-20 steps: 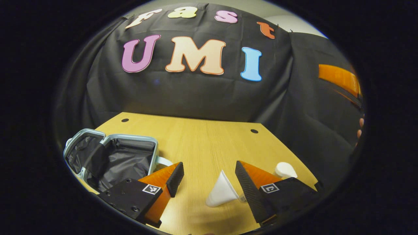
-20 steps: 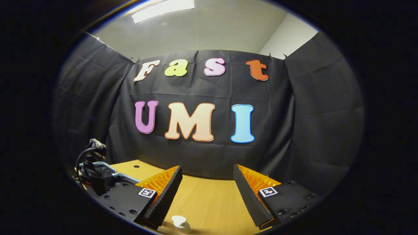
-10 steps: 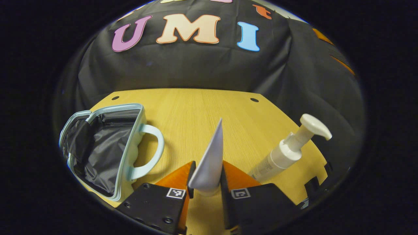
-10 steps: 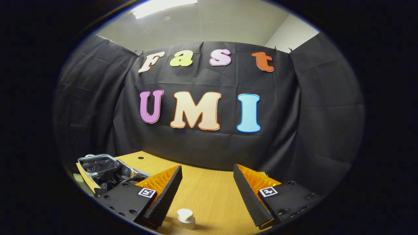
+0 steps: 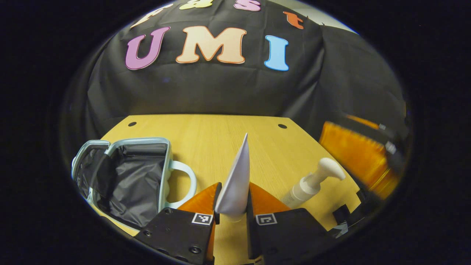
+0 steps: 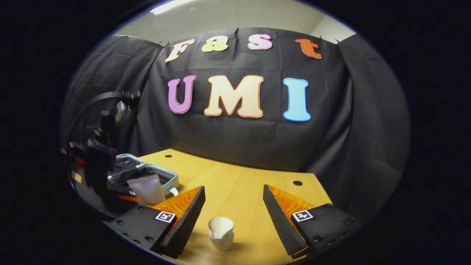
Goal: First open the suitcase, pack the skin care products into it, and then close the suitcase.
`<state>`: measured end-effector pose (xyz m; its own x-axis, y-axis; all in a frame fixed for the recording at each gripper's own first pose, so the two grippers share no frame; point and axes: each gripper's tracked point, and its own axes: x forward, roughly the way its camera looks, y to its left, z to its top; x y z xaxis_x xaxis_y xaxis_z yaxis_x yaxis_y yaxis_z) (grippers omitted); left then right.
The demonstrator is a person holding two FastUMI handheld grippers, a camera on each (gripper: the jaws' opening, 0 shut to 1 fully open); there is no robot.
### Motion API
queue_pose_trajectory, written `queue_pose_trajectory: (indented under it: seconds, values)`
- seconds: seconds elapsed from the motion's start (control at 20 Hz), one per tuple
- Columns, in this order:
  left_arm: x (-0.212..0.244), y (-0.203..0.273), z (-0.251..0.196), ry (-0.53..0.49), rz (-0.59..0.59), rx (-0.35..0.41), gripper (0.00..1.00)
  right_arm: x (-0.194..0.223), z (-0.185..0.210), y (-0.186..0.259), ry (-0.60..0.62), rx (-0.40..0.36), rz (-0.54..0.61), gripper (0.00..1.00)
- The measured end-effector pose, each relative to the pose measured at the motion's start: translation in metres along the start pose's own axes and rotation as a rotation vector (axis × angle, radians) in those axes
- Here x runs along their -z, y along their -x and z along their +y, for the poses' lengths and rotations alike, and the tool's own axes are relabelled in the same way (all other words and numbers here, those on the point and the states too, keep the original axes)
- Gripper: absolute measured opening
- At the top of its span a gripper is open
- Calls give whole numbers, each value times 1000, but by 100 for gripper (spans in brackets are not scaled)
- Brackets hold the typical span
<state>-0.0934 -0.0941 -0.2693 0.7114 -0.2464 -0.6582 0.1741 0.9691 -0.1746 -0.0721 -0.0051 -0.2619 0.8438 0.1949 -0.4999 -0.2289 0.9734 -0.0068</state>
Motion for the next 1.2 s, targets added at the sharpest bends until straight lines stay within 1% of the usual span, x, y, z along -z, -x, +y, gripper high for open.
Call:
queue_pose_trajectory:
  seconds: [0.25, 0.45, 0.55, 0.6, 0.65, 0.7, 0.75, 0.8, 0.85, 0.9, 0.95, 1.05, 1.2]
  values:
    - [-26, 23, 12, -12, -34, -38, 28, 65, 13, -7, 0, -40, 115, 99]
    - [-33, 37, 26, -17, -45, -78, 27, 120, 18, -7, 14, -53, 216, 99]
    - [-32, 43, 37, -22, -40, -107, 28, 136, 19, -7, -1, -69, 251, 99]
    - [-31, 47, 42, -22, -35, -121, 25, 137, 17, -7, -13, -69, 251, 98]
    - [-30, 50, 47, -22, -31, -133, 25, 134, 15, -8, -15, -58, 239, 86]
    - [-28, 53, 51, -17, -26, -142, 28, 137, 14, -15, -18, -55, 237, 73]
    - [-28, 55, 55, -14, -24, -150, 28, 134, 15, -9, -22, -62, 242, 60]
    - [-28, 60, 60, -14, -19, -161, 28, 128, 15, -10, -27, -70, 226, 59]
    - [-27, 63, 66, -17, -16, -171, 28, 123, 20, -9, -30, -92, 229, 55]
    - [-27, 65, 72, -19, -9, -185, 28, 113, 21, -10, -30, -97, 224, 56]
    - [-27, 66, 79, -20, 3, -200, 28, 102, 26, -11, -42, -117, 224, 56]
    - [-23, 67, 96, -18, 30, -223, 28, 74, 36, -11, -70, -139, 195, 56]
    - [-12, 64, 126, -4, 104, -244, 28, 38, 54, -8, -102, -166, 155, 56]
